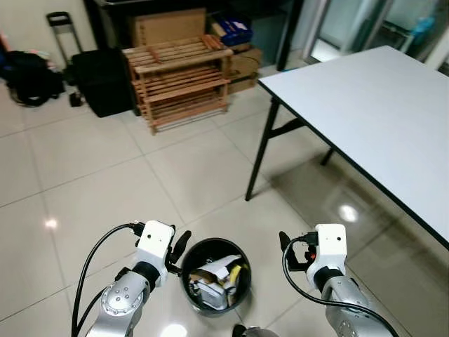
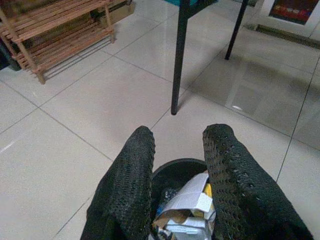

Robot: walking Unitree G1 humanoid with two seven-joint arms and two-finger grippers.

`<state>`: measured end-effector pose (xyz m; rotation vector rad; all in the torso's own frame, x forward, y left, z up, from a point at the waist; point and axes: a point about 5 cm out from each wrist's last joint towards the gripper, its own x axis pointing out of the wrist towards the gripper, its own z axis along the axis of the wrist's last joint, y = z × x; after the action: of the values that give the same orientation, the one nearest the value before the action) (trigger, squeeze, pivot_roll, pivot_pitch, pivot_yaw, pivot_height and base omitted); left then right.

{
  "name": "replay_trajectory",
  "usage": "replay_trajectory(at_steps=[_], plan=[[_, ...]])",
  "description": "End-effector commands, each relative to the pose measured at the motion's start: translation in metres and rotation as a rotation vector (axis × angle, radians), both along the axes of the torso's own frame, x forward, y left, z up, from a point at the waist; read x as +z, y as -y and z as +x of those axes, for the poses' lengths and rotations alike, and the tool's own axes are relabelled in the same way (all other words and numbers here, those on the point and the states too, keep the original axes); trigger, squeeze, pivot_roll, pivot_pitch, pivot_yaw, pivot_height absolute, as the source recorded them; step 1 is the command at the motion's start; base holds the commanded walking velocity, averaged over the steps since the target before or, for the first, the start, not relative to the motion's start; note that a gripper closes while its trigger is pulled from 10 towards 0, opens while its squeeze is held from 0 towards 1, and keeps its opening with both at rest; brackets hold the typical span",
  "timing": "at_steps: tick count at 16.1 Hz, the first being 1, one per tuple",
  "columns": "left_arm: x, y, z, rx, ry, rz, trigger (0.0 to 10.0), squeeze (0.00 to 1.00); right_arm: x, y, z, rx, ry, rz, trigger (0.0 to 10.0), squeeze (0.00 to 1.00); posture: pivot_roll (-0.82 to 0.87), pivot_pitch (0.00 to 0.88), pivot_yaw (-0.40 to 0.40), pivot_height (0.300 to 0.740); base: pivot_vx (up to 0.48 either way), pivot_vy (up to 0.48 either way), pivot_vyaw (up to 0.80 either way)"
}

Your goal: Picking trash to rubbish bin

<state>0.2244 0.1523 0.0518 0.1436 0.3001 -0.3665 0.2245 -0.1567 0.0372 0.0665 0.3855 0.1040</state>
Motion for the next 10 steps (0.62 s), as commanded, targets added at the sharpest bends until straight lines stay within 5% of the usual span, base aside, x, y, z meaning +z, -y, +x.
replay_trajectory(at_steps=[1, 10], plan=[[0.0013, 0.0028, -0.0023, -0.023, -0.007, 0.01, 10.0, 0.0, -0.0008, 0.0021, -0.0006, -0.008, 0.0, -0.014, 10.0, 0.0, 0.0, 0.056, -0.026, 0.74, 0.0, 0.0, 0.0], [0.0063, 0.0039, 0.0002, -0.033, -0.015, 0.031, 10.0, 0.0, 0.0006, 0.0039, -0.0016, -0.013, 0.005, -0.017, 10.0, 0.0, 0.0, 0.056, -0.024, 0.74, -0.267, 0.0, 0.0]])
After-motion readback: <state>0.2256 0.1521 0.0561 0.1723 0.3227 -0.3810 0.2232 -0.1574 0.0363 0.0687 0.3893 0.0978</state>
